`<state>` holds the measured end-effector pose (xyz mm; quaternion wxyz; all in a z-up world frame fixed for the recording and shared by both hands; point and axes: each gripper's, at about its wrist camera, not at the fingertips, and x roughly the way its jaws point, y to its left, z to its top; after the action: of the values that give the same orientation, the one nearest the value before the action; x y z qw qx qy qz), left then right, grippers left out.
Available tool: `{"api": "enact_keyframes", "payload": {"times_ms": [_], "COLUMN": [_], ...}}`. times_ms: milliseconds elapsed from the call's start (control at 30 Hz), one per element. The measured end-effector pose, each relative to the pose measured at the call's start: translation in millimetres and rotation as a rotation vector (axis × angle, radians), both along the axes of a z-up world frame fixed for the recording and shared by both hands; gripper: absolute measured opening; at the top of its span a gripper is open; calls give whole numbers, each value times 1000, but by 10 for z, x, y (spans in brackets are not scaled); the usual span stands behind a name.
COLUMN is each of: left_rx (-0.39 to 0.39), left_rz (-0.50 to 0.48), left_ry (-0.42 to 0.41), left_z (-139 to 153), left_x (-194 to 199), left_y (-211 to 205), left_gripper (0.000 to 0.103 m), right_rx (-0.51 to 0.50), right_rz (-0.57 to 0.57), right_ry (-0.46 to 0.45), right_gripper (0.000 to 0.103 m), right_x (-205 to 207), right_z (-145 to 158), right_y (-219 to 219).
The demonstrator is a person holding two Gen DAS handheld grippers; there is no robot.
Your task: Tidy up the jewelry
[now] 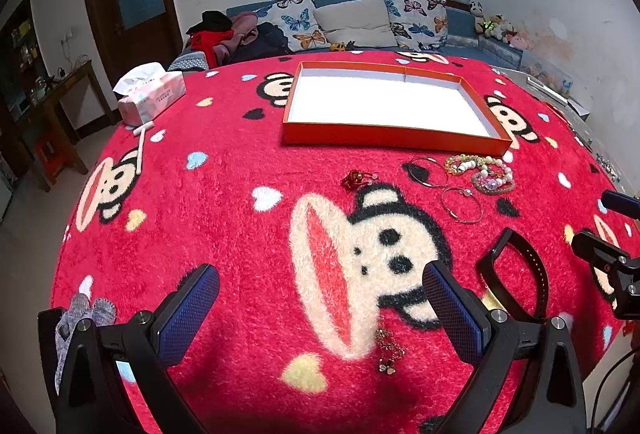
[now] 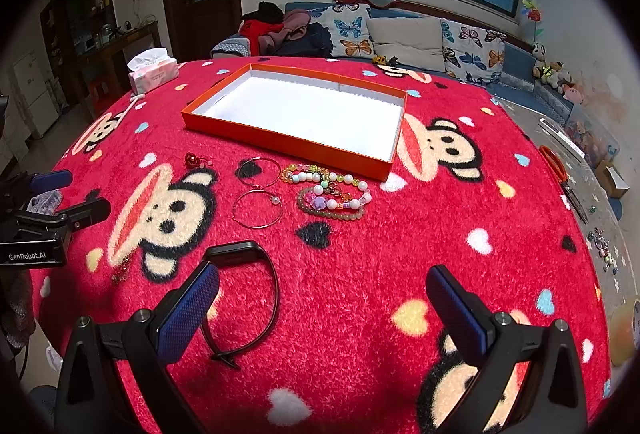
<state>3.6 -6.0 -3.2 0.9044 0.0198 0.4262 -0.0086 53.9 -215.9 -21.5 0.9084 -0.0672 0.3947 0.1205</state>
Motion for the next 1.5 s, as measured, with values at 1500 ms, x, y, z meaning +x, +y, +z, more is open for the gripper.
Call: {"api": "enact_keyframes", "payload": {"times_ms": [1500], "left_rx": [8], "left_rz": [1], "left_ry": [7], "left_z": [-21], "left_x": [88], "left_y": [70], "left_gripper": [103], "right_rx": [8], "right_rz": [69], "right_ry": [21], "right_gripper": [103], "right_x": [37], "right_z": [-51], "right_y": [163]}}
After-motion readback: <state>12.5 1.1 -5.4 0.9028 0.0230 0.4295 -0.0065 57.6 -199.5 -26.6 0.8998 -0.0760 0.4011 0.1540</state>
